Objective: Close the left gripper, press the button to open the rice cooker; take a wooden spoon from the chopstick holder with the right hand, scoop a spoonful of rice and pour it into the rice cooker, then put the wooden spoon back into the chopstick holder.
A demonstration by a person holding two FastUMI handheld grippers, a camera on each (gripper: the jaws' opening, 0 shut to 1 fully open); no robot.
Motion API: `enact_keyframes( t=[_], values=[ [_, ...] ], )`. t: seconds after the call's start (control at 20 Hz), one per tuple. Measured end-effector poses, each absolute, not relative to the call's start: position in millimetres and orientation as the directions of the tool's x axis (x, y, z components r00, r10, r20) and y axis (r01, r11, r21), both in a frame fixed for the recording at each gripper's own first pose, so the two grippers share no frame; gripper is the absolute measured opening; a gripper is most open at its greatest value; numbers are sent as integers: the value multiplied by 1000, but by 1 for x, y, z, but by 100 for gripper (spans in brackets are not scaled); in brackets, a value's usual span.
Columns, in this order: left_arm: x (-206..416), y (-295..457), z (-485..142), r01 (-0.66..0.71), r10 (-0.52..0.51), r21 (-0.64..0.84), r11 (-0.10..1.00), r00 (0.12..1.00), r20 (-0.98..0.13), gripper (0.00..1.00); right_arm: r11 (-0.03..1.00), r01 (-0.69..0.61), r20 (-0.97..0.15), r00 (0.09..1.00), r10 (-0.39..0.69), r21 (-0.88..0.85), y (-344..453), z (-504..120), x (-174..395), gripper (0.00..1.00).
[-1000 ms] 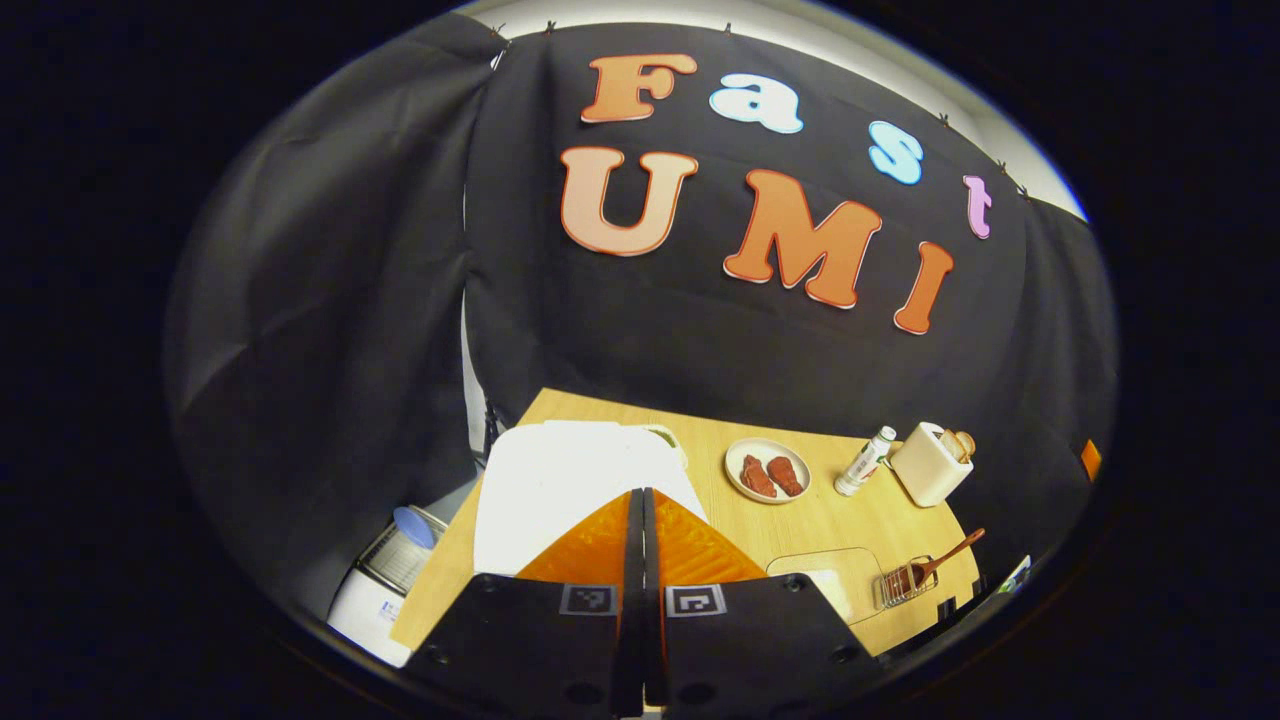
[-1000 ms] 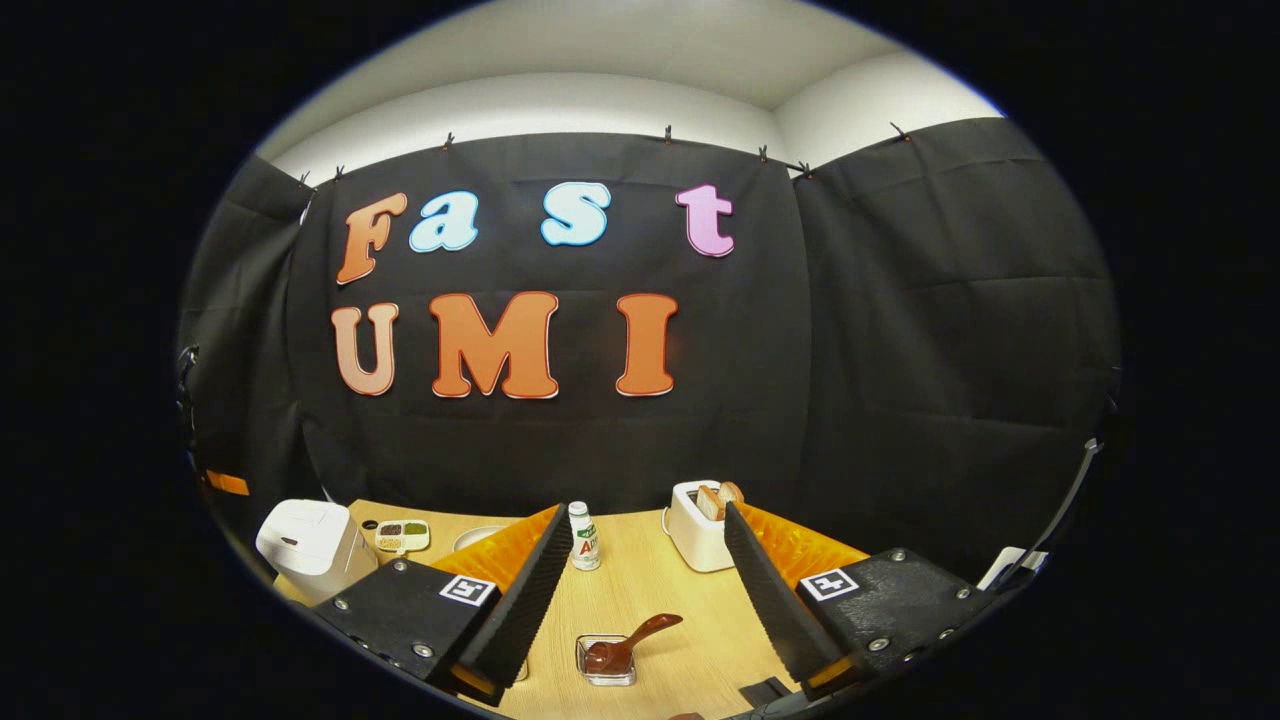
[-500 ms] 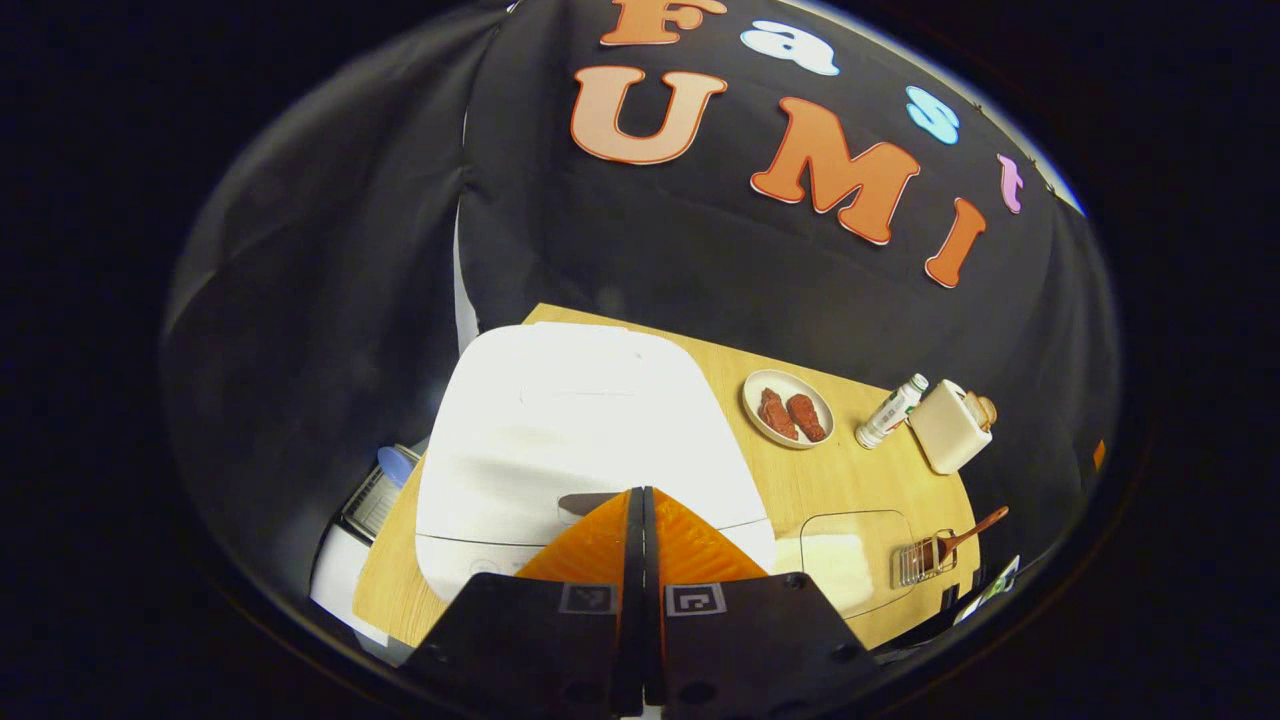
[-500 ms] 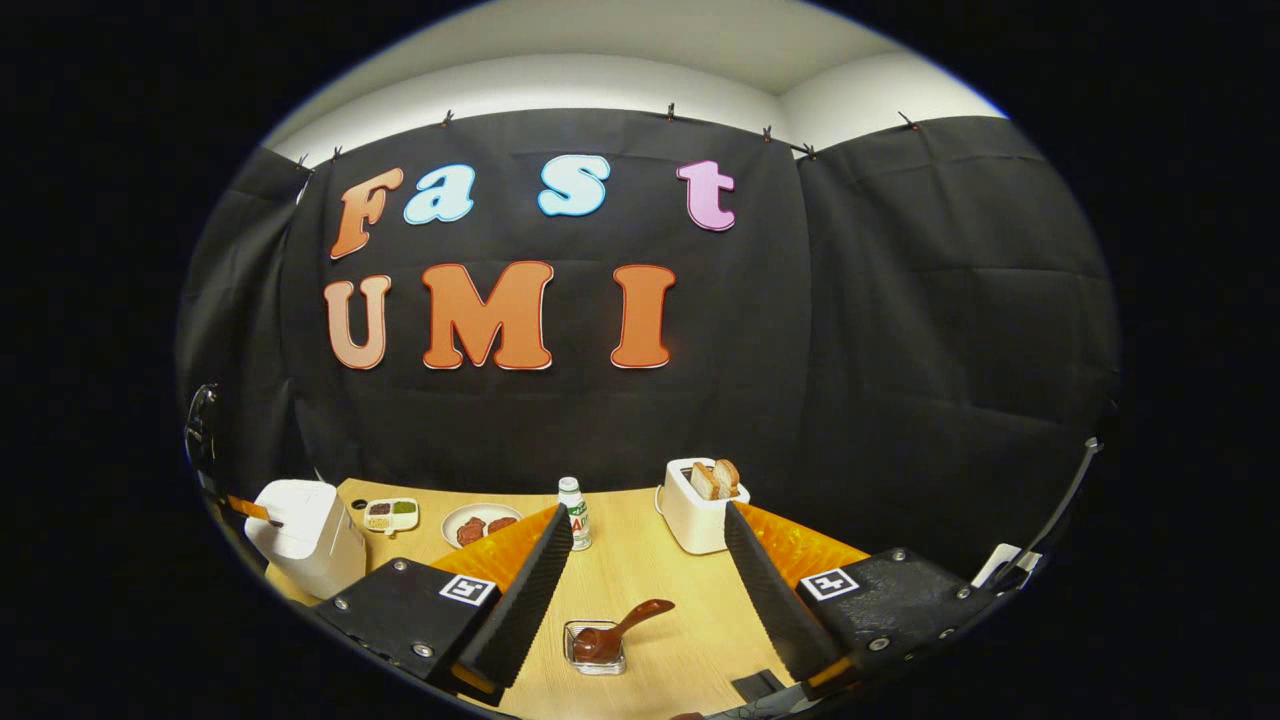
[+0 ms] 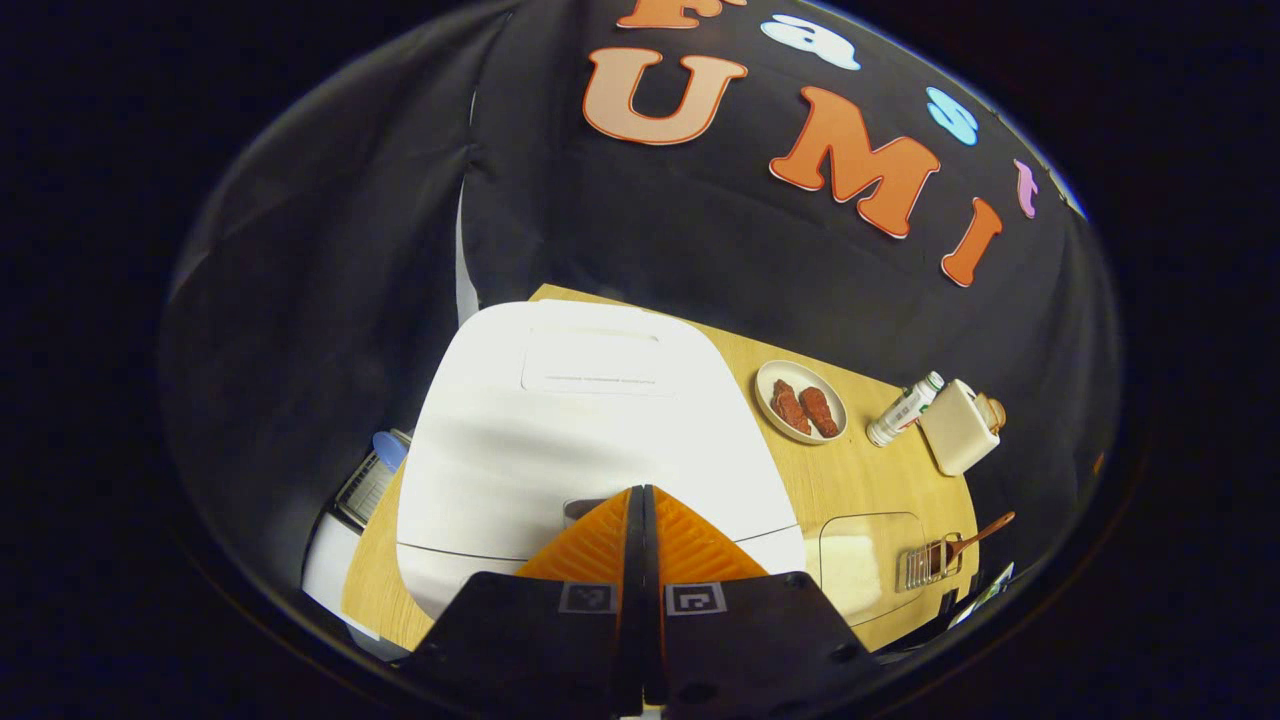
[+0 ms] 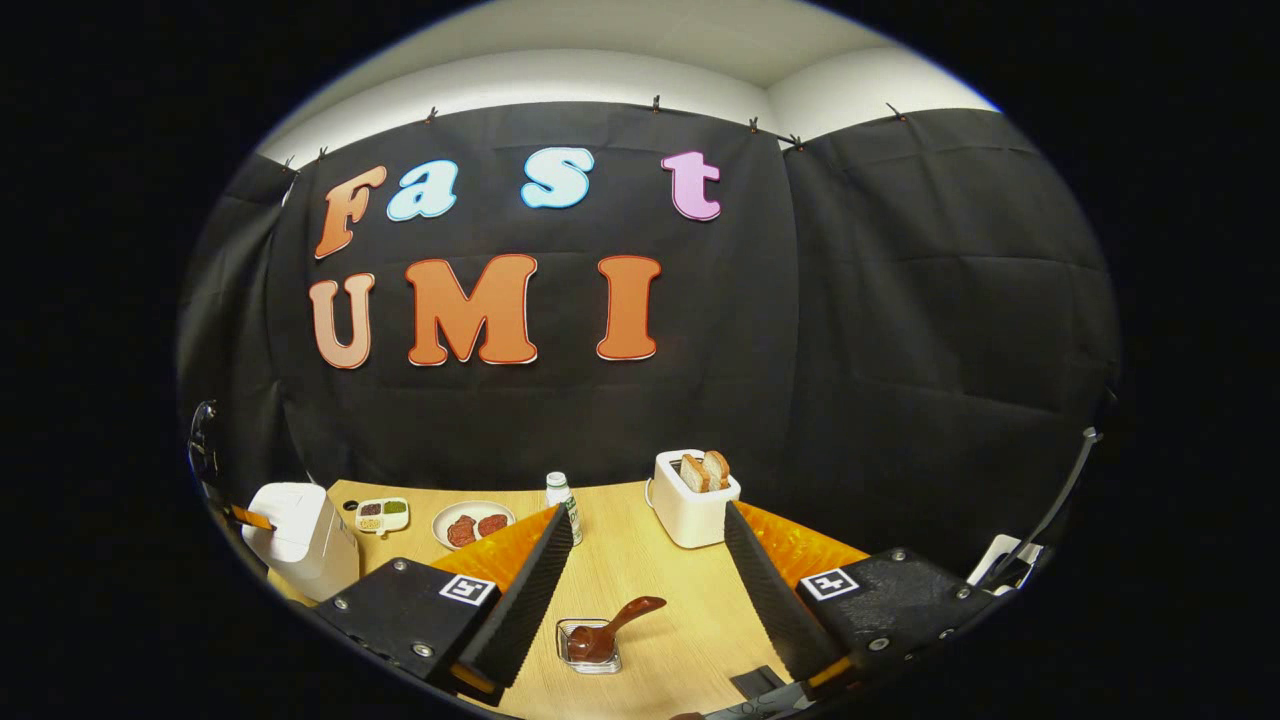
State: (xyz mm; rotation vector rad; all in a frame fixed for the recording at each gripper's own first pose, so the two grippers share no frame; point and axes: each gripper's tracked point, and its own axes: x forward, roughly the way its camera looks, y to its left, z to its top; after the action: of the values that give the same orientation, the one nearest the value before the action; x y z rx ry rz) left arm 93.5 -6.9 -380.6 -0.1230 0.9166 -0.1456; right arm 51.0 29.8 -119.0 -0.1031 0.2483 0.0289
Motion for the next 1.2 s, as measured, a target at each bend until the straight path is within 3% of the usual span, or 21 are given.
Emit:
enact_keyframes(
  t=[0.2,0.55,0.85,1.05,1.2],
  values=[
    [90,-7,-387,102,-193,-163,981,538,-821,5,997,-47,-267,963,30,-57,36,-128,51,95],
    [96,-6,-367,115,-186,-146,983,617,-765,5,997,-58,-265,963,43,-50,39,-122,48,95],
    [148,4,-255,55,-97,-95,994,840,-534,4,998,-65,-241,969,59,-16,44,-113,44,95],
    [154,6,-207,8,-62,-122,993,892,-448,4,998,-58,-232,971,51,-19,41,-113,39,95],
    [152,19,-179,-29,6,-61,998,935,-355,5,999,-50,-232,972,45,-19,36,-112,36,95]
  ],
)
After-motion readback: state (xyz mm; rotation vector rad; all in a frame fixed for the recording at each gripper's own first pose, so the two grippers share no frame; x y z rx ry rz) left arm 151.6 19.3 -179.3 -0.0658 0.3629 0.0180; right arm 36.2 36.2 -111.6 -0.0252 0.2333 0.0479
